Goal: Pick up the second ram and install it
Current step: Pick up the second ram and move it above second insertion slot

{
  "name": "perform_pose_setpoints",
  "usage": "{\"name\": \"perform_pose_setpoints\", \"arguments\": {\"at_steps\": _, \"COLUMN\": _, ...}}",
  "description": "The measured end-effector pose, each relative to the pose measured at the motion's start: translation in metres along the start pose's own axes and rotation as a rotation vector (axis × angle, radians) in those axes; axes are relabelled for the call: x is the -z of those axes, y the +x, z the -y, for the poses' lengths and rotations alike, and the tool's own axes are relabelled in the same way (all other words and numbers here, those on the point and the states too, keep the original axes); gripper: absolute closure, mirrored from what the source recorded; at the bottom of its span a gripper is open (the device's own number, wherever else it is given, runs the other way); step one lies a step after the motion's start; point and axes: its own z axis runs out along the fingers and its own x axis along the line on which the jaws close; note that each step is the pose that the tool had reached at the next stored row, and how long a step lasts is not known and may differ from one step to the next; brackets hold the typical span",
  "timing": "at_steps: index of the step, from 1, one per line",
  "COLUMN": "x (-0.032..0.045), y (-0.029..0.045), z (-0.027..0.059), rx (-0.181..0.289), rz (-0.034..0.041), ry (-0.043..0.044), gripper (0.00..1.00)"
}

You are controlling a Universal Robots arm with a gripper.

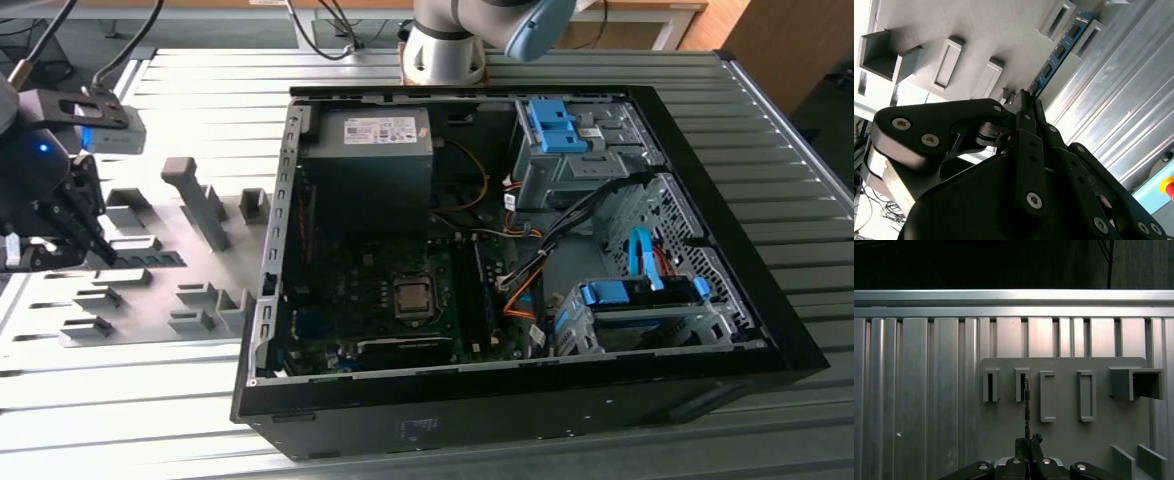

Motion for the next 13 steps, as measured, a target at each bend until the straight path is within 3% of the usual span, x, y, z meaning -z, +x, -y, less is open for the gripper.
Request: {"name": "perform_pose_setpoints", "arguments": {"at_steps": 13, "x": 0.0058, "y": -0.0001, "z": -0.0001, "rx": 0.0, "rz": 0.0001, "ry": 0.0001, "gripper": 0.86}}
